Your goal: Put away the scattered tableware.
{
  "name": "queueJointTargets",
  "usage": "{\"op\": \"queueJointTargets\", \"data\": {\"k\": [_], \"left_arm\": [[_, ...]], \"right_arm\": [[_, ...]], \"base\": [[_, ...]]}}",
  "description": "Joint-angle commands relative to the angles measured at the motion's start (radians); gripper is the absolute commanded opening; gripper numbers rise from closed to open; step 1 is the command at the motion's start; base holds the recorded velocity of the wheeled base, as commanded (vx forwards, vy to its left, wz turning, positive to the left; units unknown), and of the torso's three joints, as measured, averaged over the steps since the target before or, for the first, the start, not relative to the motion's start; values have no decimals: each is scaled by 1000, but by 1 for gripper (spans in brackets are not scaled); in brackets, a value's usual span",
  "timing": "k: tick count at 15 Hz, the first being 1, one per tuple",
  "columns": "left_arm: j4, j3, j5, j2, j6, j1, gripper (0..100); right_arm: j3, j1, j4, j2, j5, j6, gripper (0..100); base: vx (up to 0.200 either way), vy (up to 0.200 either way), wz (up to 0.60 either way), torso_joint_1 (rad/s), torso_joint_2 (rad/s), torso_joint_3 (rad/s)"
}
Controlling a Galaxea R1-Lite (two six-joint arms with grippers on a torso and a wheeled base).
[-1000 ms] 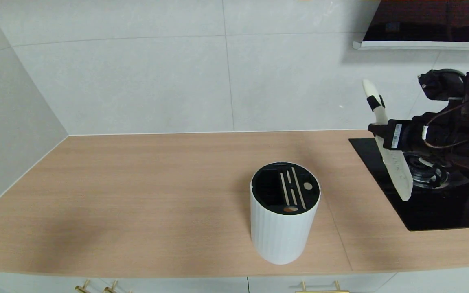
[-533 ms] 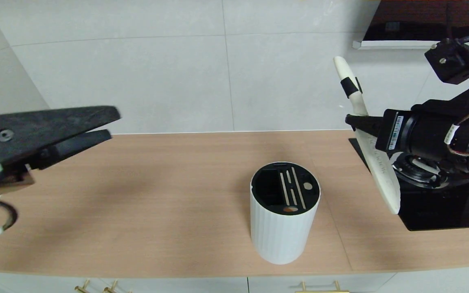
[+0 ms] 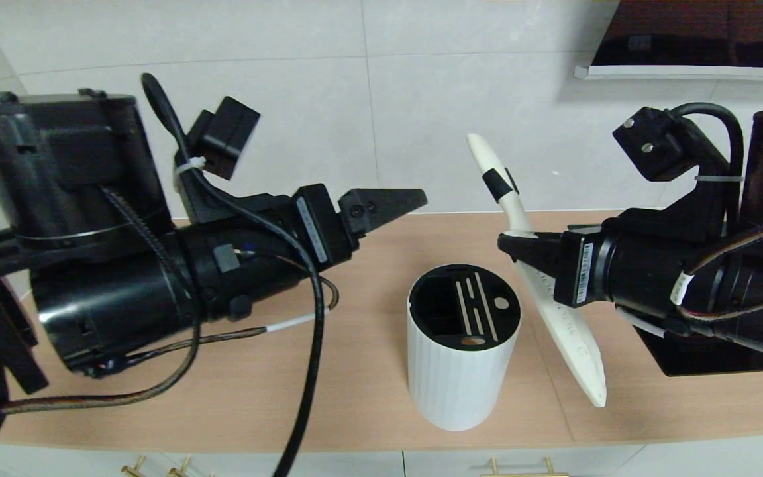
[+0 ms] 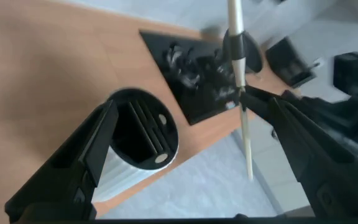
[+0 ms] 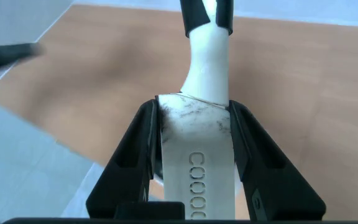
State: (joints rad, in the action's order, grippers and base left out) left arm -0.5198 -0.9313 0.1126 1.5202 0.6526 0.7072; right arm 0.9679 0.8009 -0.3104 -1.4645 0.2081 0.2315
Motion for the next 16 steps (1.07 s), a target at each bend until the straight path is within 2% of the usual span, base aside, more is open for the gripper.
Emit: {"op": "queueJointTargets", "data": {"k": [1,2,4,12,16], "left_arm": [[-46,-3,-22,81,33,54,100],[-86,-3,-53,98,48,72,100],[-98,-3,-67,115,48,84,100],[-128,-1,-68,149,47,95,100],[-157,0,-93,167,45,95,100]], "right_arm": [[2,34,-3,-43,-1,22,0],[5,54,-6,-62,1,34,0],[3,67,-26,-73,2,34,0],[-12,150,-32,-99,2,37,0],[-17,167,-32,-94,2,35,0]], "base": [[0,0,0,0,0,0],[0,0,0,0,0,0],[0,0,0,0,0,0],[0,0,0,0,0,0],[0,0,0,0,0,0]]}}
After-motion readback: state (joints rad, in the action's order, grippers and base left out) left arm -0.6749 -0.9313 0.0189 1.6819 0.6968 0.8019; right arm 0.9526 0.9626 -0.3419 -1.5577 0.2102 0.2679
